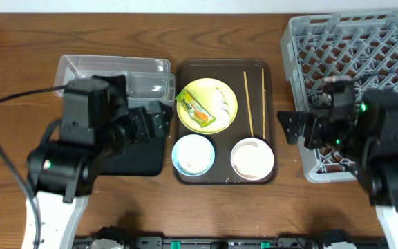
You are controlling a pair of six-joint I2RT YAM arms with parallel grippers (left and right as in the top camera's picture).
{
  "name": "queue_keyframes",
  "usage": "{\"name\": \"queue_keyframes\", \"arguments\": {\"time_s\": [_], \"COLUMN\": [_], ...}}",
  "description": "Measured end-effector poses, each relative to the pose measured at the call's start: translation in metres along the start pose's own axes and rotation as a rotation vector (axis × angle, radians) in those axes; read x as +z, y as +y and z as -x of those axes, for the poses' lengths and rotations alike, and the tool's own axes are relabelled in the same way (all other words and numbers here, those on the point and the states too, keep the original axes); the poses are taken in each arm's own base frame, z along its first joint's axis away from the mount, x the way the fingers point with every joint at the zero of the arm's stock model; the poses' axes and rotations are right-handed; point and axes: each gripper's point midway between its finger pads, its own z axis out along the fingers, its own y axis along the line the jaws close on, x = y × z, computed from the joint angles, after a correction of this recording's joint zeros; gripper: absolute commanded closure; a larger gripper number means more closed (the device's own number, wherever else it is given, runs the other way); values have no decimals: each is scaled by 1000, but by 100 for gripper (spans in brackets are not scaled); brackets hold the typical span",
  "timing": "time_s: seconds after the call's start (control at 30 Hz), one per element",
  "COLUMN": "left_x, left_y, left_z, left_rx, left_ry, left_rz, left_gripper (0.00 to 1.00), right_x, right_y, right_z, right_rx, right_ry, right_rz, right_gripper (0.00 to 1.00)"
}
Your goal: Sort waste into correct bins and load items into the dishwasher rack
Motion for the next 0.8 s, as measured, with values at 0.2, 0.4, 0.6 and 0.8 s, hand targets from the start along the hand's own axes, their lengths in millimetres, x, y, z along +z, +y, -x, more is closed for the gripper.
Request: {"name": "queue_keyframes", "arguments": {"time_s": [0.2,0.4,0.6,0.8], "left_x": [42,98,152,186], "left_y": [-26,-51,-65,-58], "left_z": [-40,-98,-153,-182], "left_rx": [13,151,253,291], "left_ry": [247,454,582,633], "left_rz": [-69,0,80,159], "left_gripper": [5,18,28,44], "right_x": [11,5,1,0], "right_y": [-7,-23,-31,-31], "right_z": [-5,-3,-21,-23], "right_rx": [80,189,297,321], "right_ry": [56,32,95,101], "right_rz": [-20,-83,-125,-128], "right_gripper": [1,6,6,6]}}
